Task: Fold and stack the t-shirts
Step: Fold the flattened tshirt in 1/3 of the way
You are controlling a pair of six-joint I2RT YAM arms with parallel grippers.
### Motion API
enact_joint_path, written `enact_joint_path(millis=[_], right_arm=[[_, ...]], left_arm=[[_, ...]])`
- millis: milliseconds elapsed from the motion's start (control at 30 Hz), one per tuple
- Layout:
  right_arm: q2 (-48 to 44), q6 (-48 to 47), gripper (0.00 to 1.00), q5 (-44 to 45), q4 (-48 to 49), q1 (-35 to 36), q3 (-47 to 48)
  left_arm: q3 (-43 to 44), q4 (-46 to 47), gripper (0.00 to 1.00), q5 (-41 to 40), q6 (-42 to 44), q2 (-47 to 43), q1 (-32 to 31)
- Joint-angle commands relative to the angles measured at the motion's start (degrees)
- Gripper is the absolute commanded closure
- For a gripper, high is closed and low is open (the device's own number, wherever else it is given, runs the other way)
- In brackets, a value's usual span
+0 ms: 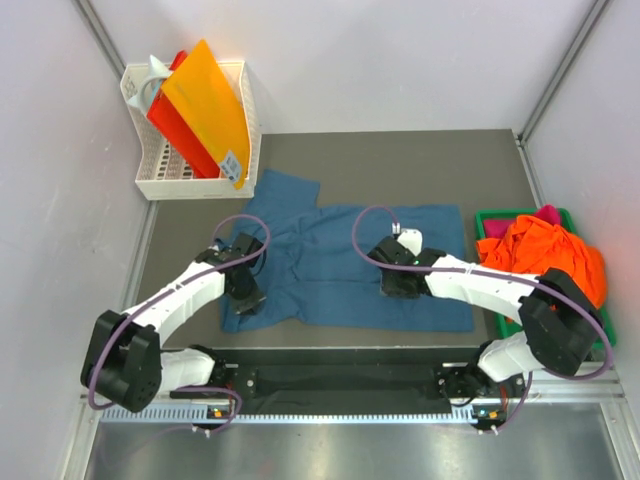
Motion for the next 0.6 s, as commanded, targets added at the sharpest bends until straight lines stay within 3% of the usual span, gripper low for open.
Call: enact_joint_path(millis=[0, 200, 333, 567], right_arm=[[0.89, 3.29, 0.55, -1.56, 4.37, 1.16, -1.23], [2.66, 6.28, 0.55, -2.18, 4.73, 1.07, -2.64], [3.45, 8.22, 0.55, -2.00, 3.94, 0.90, -3.43], [2.84, 10.06, 0.54, -0.51, 1.74, -1.99, -7.11]], left_arm=[[-0.81, -0.68, 0.89, -0.17, -1.27, 1.02, -0.42], [1.65, -7.53, 0.88, -6.76, -5.31, 13.41, -0.51], [1.92, -7.19, 0.88, -5.46, -6.45, 22.21, -0.42], [2.09, -7.89, 0.88, -6.94, -7.25, 21.35, 0.19]])
